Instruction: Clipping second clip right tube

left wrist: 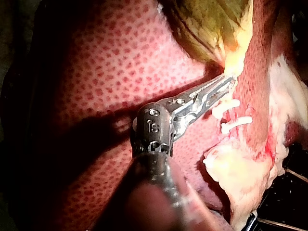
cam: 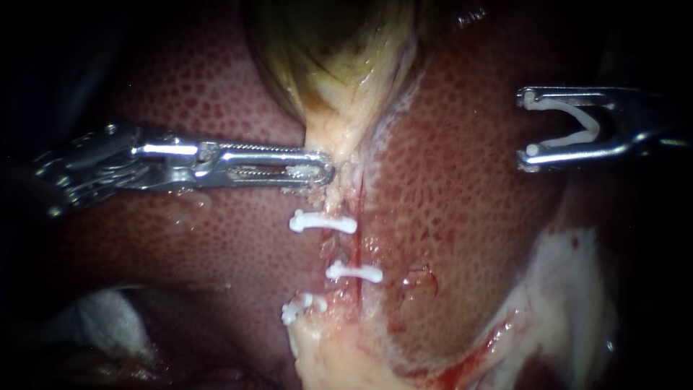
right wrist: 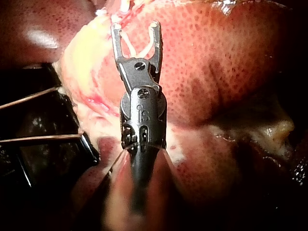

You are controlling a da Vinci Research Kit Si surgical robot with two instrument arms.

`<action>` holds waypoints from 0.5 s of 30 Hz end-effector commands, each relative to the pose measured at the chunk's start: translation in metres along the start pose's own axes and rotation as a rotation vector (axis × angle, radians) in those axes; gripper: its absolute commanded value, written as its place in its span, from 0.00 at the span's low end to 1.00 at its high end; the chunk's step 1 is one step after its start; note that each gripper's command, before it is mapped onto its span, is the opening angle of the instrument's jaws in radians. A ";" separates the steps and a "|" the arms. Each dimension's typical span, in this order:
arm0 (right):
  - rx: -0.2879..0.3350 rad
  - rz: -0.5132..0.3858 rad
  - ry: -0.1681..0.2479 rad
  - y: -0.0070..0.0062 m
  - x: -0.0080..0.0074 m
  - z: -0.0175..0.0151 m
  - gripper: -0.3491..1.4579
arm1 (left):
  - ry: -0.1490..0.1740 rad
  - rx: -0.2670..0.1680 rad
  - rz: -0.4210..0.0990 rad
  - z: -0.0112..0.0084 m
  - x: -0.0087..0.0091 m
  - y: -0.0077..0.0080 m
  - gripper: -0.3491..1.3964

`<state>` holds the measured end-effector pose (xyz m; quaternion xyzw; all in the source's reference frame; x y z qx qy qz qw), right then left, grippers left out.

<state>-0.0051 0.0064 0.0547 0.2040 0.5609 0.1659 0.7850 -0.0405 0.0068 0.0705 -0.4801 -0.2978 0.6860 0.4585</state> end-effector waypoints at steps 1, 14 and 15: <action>0.000 0.000 0.000 0.0000 0.0000 0.0000 0.47 | 0.000 0.000 0.000 0.0000 0.0000 0.0000 0.00; 0.001 -0.002 0.000 -0.0001 -0.0001 0.0001 0.47 | 0.049 0.014 -0.025 -0.0062 0.0038 -0.0001 0.00; 0.001 -0.002 0.000 -0.0001 -0.0001 0.0001 0.47 | 0.065 0.018 -0.024 -0.0073 0.0044 -0.0001 0.00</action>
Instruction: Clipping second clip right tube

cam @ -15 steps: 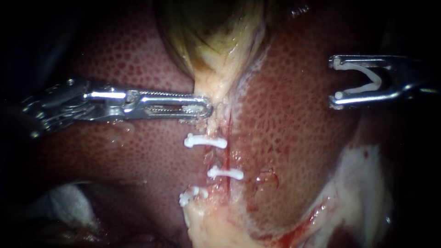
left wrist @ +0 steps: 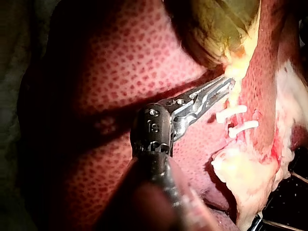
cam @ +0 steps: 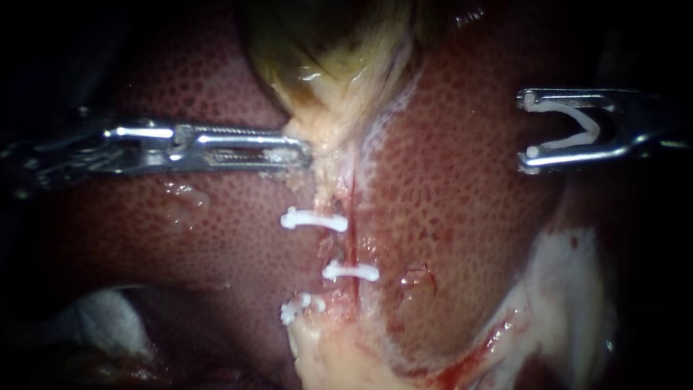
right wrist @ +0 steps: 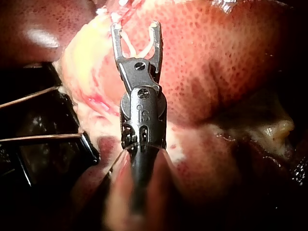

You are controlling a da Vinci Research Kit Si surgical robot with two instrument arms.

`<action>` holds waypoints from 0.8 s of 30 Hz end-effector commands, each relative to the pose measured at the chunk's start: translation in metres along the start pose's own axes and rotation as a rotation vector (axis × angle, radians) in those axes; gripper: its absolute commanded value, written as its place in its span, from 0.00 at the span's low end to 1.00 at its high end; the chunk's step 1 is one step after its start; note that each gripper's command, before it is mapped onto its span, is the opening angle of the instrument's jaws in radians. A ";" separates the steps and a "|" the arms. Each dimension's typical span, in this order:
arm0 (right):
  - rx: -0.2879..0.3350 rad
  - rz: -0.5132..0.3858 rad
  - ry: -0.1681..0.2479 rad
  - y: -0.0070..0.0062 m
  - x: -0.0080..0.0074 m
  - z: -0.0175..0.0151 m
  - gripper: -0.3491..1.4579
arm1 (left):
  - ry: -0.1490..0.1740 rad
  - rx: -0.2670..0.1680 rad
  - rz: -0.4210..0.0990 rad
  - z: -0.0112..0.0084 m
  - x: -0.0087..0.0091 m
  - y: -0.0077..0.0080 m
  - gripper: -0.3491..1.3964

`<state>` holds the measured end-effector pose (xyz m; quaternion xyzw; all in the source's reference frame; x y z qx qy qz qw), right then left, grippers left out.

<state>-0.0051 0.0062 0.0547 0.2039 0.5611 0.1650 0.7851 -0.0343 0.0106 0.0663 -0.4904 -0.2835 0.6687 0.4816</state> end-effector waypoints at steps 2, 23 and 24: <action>0.000 0.000 0.000 0.0000 0.0000 0.0000 0.47 | 0.028 -0.005 0.012 -0.0015 0.0009 0.0000 0.00; 0.030 0.041 -0.045 -0.0012 -0.0043 0.0063 0.47 | 0.087 0.000 0.022 -0.0049 0.0028 0.0013 0.00; 0.033 0.048 -0.053 -0.0013 -0.0050 0.0073 0.47 | 0.087 0.000 0.022 -0.0049 0.0028 0.0013 0.00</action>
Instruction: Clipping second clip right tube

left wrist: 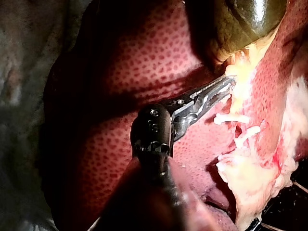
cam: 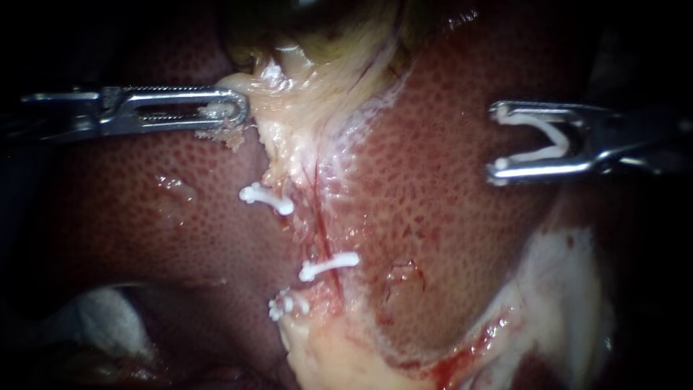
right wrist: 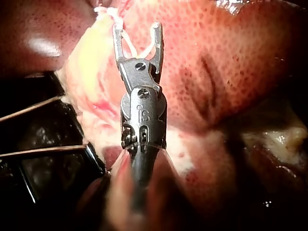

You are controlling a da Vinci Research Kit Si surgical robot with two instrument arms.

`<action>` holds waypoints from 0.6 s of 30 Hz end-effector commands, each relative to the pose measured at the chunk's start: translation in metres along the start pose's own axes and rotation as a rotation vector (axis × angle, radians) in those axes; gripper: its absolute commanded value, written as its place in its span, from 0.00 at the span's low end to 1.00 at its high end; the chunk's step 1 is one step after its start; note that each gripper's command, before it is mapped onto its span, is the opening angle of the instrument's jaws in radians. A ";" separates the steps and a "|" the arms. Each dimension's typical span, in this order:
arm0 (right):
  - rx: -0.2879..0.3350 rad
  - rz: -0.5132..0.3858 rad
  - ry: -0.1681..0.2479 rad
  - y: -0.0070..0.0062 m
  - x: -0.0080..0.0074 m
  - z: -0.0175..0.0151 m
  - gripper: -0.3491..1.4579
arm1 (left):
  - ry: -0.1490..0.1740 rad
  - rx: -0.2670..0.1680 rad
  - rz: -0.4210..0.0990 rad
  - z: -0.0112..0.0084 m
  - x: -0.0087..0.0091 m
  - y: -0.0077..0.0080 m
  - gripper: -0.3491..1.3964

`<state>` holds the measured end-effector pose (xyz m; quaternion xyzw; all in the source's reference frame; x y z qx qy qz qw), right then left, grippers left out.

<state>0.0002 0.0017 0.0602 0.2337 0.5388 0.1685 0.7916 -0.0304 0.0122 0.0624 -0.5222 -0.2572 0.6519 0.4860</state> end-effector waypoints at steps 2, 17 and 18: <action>0.018 0.018 -0.017 -0.0002 -0.0016 0.0023 0.47 | 0.000 0.001 0.000 0.0000 0.0000 0.0002 0.00; 0.074 0.102 -0.113 -0.0002 -0.0114 0.0183 0.47 | 0.002 0.005 -0.001 -0.0001 -0.0001 0.0014 0.00; 0.075 0.105 -0.114 -0.0001 -0.0115 0.0189 0.47 | 0.001 0.003 0.005 -0.0001 -0.0001 0.0015 0.00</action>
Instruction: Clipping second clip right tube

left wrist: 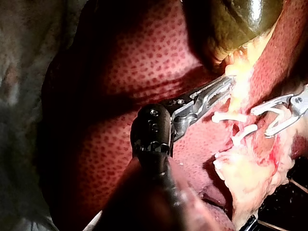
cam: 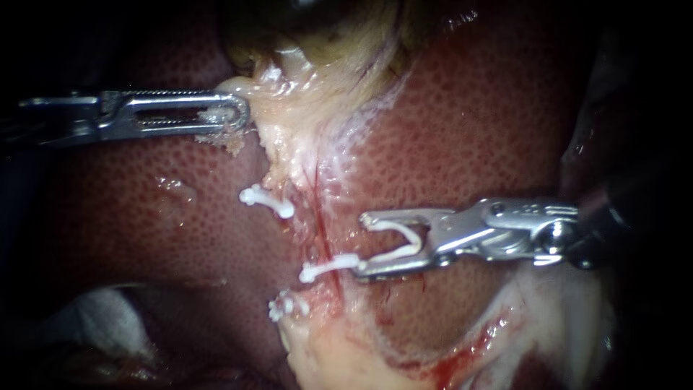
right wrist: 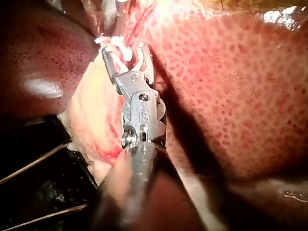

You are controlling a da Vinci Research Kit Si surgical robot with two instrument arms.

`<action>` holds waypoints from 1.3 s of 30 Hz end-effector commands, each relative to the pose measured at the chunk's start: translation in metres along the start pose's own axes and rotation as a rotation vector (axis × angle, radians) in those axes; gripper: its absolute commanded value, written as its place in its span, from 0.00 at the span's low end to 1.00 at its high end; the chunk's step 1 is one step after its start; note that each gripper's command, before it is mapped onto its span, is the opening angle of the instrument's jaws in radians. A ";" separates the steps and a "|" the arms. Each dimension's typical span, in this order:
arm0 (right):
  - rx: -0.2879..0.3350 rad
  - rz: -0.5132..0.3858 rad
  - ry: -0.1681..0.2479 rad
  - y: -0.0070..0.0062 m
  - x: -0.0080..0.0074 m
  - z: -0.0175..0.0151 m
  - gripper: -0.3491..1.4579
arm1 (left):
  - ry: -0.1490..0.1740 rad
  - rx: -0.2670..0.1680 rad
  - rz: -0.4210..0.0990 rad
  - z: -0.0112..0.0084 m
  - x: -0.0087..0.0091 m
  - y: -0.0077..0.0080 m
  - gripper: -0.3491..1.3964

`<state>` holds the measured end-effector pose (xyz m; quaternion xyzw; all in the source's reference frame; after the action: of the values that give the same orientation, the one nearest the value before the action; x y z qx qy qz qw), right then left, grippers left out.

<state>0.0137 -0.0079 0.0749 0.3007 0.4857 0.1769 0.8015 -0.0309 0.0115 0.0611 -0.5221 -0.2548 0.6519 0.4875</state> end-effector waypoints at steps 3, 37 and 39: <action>0.002 0.008 -0.001 0.0006 -0.0001 0.0018 0.47 | -0.002 -0.003 0.004 0.0000 0.0000 0.0003 0.00; 0.141 0.146 0.008 0.0009 0.0000 0.0047 0.30 | -0.002 -0.004 0.006 0.0006 -0.0004 0.0005 0.00; 0.139 0.170 0.008 0.0010 -0.0001 0.0046 0.20 | -0.002 -0.004 0.006 0.0006 -0.0004 0.0005 0.00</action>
<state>0.0176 -0.0086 0.0775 0.3994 0.4691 0.2187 0.7567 -0.0317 0.0111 0.0611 -0.5229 -0.2551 0.6534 0.4843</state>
